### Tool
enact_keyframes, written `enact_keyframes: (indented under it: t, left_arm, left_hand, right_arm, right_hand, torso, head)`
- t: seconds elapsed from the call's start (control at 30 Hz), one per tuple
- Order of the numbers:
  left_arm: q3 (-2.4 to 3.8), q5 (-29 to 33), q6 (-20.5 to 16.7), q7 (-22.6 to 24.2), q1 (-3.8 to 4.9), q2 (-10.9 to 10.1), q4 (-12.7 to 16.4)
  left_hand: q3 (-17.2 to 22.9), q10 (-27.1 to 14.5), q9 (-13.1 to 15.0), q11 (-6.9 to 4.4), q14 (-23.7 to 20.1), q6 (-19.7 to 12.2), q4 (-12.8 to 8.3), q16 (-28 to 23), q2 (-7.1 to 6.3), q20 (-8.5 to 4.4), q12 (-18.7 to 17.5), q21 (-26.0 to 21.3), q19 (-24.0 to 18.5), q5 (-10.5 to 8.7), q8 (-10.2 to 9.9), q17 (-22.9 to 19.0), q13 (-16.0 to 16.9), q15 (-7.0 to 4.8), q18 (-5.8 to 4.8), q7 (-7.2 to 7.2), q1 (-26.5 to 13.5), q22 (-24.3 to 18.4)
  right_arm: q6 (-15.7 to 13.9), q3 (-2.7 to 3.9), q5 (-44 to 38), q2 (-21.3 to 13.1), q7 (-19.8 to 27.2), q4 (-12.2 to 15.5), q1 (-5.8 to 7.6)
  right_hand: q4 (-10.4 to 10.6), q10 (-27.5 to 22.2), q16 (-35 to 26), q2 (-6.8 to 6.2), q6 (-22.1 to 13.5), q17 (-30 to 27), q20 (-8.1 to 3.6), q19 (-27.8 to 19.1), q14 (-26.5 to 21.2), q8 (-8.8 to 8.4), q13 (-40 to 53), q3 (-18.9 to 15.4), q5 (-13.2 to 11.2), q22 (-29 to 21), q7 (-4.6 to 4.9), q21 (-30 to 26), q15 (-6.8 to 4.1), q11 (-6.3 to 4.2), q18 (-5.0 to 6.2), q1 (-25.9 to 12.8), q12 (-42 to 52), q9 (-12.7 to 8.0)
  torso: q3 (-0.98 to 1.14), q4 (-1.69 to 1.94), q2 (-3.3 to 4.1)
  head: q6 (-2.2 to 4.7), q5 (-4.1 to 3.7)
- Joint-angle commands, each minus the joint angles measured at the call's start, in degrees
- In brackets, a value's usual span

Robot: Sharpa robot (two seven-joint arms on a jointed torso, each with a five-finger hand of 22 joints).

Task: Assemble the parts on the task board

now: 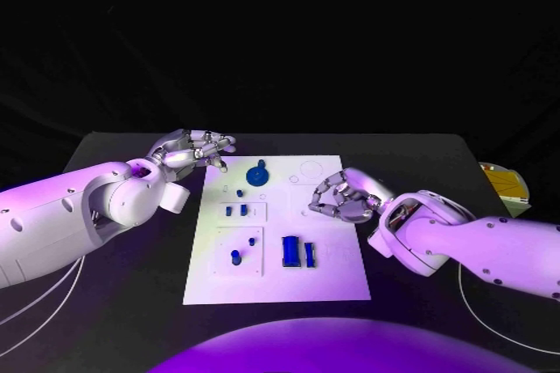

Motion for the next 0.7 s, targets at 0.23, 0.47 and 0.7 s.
enact_keyframes:
  t: [0.23, 0.47, 0.7]
  left_arm:
    - [0.03, 6.2, -6.9, 7.8, -1.26, 1.3, -2.5]
    - [0.04, 10.6, -12.1, 11.9, -2.09, 3.7, -6.4]
    - [0.07, 12.2, -14.3, 13.6, -2.68, 5.5, -8.6]
  left_hand:
    - [-4.3, 0.5, 0.7, 0.94, -7.7, -1.6, 0.5, -21.3, 1.66, 3.01, -2.9, -18.5, -3.9, -0.19, 1.3, -6.8, -2.9, 2.45, 0.60, -0.02, 0.2, -11.8]
    - [-7.0, 0.0, -1.2, 2.38, -11.4, -4.1, 0.5, -41.9, 3.12, 6.34, -14.2, -34.9, -7.4, -0.04, 0.0, -10.2, -5.7, 5.33, 0.16, -1.67, 1.3, -22.7]
    - [-9.7, -2.9, -2.7, 0.62, -18.0, -4.4, 0.5, -52.3, 4.46, 6.50, -21.9, -41.7, -8.7, 0.14, -2.7, -13.4, -5.8, 5.04, -1.95, -2.11, 2.6, -27.7]
  right_arm:
    - [1.1, 0.18, 36.6, 4.4, 21.1, -13.5, 2.39]
    - [6.8, 0.79, 45.1, 9.8, 26.2, -25.1, 2.89]
    - [10.1, 1.06, 47.4, 13.4, 27.9, -31.7, 2.95]
  right_hand:
    - [-0.7, -20.4, -33.1, 0.16, -5.4, -36.2, 2.76, -16.0, -13.1, -2.68, -20.9, 2.1, -0.2, -10.0, 3.23, -44.4, 3.26, 2.72, 5.81, 3.3, -39.5, -1.0]
    - [0.2, -23.4, -59.5, -1.33, -6.8, -48.1, 8.46, -27.9, -27.0, -7.03, -46.4, 8.4, -0.4, -27.4, 6.07, -56.4, 8.89, 7.00, 5.51, 4.2, -59.3, -5.8]
    - [-2.5, -23.7, -70.8, -0.21, -7.0, -55.5, 11.60, -32.3, -29.6, -10.42, -61.0, 7.9, -0.6, -41.8, 6.95, -56.3, 11.40, 8.85, 6.12, 2.8, -67.0, -10.0]
  torso:
    - [-0.69, -1.30, -1.99]
    - [-0.35, -1.54, -2.96]
    - [0.27, -1.31, -3.25]
  head:
    - [3.76, 0.28]
    - [6.91, 0.90]
    - [9.46, 1.80]
